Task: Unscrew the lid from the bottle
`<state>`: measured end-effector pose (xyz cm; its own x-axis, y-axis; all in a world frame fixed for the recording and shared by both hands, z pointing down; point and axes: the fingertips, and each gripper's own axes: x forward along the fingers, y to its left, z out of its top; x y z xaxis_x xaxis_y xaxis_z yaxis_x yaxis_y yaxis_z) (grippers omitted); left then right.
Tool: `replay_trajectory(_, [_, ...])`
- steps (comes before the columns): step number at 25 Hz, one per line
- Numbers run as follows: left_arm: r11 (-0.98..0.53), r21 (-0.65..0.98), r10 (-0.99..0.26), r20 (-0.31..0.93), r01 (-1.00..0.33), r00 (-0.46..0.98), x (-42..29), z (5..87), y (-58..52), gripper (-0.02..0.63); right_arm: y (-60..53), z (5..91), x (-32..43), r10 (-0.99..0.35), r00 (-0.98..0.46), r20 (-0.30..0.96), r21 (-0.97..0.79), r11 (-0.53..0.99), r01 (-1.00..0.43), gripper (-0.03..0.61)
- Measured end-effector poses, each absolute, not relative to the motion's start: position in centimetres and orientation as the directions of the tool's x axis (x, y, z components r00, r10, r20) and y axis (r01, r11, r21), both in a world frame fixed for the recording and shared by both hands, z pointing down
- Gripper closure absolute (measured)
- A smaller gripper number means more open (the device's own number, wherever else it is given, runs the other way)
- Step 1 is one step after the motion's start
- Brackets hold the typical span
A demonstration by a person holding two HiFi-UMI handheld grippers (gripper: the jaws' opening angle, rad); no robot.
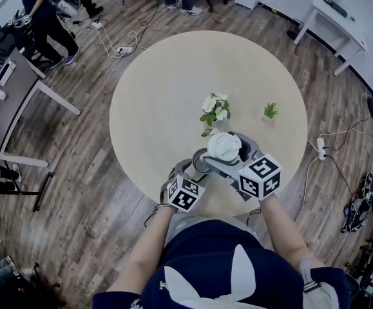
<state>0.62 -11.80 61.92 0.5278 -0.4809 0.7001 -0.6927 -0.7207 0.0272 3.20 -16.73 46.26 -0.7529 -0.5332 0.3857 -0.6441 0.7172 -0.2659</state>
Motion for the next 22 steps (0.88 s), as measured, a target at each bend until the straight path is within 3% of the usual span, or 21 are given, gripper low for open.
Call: replay_trajectory(22, [-0.723,0.028,-0.476,0.704,-0.691,0.527,0.8,61.8,-11.8,0.305,-17.3,45.0,7.0,-0.618,-0.747,0.247,-0.593,0.514,-0.620,0.114])
